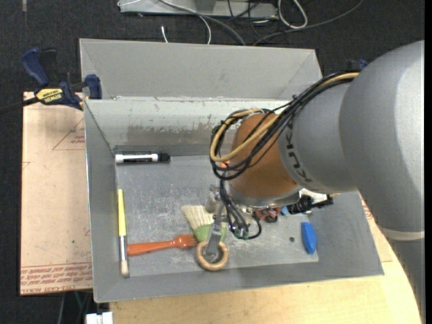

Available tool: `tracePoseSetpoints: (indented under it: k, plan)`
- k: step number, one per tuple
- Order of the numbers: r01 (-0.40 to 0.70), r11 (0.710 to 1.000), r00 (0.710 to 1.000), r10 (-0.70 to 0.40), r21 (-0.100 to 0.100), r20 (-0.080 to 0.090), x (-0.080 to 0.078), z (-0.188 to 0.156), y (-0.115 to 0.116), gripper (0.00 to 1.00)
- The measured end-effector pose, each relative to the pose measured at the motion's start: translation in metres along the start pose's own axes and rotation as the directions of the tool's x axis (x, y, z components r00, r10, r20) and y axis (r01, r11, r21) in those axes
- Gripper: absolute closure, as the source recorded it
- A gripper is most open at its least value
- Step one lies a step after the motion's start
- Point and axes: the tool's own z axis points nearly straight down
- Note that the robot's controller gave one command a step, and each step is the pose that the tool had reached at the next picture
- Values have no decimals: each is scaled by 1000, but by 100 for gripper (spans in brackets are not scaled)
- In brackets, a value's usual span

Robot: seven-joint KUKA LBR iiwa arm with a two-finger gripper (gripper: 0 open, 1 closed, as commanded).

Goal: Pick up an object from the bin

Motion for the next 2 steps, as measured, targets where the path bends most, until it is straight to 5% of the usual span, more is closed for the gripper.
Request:
tracePoseSetpoints:
  k: [1, 2]
  plan:
    - [59, 998, 998, -59, 8, 13, -55, 8, -129, 100]
    - [60, 998, 998, -60, 8, 13, -55, 8, -129, 100]
